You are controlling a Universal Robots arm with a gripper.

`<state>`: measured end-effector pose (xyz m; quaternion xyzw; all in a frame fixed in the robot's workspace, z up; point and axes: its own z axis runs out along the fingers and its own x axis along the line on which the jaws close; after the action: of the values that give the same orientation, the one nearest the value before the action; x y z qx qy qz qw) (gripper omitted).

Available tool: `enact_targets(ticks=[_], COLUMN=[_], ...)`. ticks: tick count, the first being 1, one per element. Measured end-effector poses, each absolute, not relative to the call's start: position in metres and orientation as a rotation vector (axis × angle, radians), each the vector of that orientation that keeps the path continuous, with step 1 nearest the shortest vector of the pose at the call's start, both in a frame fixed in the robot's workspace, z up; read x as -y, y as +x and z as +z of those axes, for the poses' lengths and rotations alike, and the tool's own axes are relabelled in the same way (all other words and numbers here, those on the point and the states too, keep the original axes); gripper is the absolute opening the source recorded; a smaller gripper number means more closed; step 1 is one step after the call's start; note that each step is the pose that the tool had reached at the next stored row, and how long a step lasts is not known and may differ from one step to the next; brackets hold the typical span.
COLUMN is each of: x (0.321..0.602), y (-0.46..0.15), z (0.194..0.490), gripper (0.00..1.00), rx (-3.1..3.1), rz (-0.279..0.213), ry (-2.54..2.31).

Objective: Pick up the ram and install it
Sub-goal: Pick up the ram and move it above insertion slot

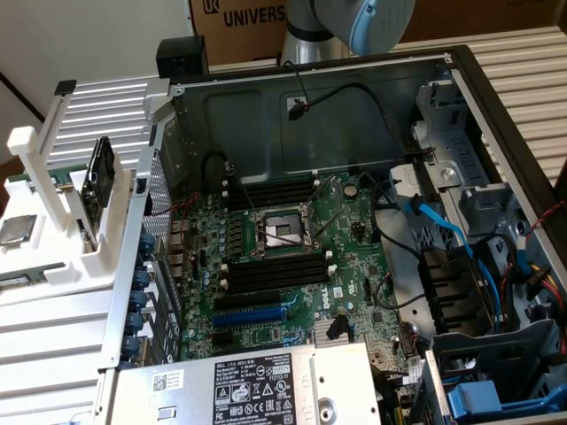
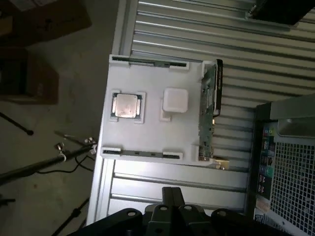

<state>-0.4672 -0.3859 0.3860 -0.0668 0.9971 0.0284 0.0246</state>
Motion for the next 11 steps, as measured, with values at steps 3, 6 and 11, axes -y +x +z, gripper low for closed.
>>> enact_targets(ticks=[3,6,11], x=[0.386,0.386,0.386], y=[-0.4672,-0.4672,-0.4672], z=[0.3859,0.3859,0.3843], gripper=[0.1,0.1,0.1], rx=[-3.074,-3.061,-2.999], rz=[0.091,0.094,0.102], ry=[-0.348,-0.462,-0.795])
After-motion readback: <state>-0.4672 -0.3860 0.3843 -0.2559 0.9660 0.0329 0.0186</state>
